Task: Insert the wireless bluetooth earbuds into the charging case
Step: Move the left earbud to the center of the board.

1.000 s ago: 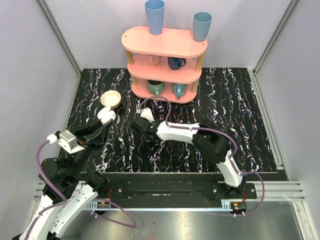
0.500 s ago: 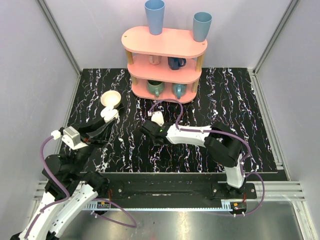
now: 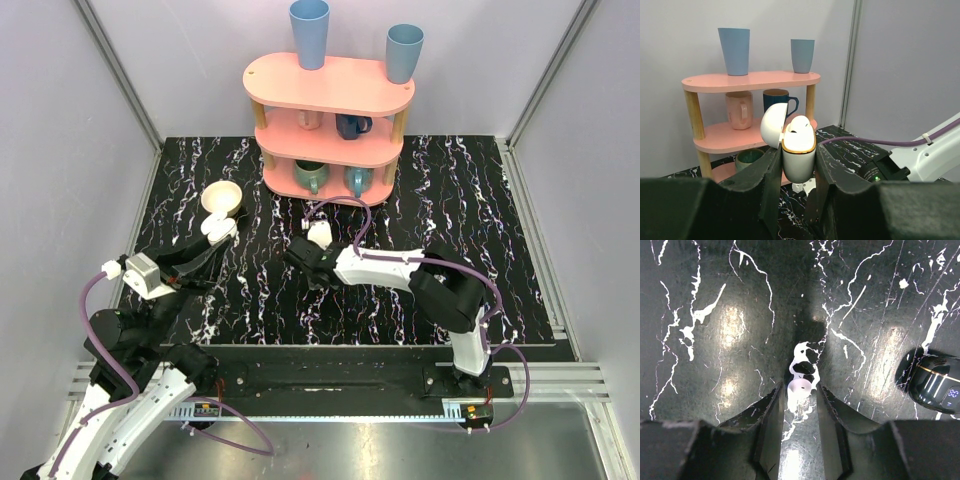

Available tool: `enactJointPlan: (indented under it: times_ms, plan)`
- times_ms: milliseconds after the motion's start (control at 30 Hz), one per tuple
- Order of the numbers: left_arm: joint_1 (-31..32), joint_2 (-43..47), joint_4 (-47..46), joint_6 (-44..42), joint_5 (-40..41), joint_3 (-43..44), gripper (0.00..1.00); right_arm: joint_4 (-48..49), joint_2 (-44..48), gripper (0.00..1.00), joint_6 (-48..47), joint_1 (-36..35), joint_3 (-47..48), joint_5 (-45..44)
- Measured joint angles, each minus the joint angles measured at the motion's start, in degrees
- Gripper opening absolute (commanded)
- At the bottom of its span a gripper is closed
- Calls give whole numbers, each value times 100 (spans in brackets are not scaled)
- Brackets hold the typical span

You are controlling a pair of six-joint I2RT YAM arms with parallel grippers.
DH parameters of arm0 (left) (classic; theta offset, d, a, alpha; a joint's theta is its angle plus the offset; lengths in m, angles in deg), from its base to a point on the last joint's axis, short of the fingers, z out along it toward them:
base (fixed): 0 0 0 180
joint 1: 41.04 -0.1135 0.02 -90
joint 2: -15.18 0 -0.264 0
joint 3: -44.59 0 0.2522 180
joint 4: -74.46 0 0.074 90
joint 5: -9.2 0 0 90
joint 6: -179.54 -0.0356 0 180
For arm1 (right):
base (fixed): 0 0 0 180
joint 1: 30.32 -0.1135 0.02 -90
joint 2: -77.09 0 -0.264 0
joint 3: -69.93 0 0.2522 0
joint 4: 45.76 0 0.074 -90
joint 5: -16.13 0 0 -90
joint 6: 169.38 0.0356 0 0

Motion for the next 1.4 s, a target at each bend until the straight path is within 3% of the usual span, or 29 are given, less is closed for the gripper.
enactJointPlan:
  times_ms: [1400]
  plan:
    - [0,-2,-4,59,0,-11,0,170,13,38,315,304,-186,474]
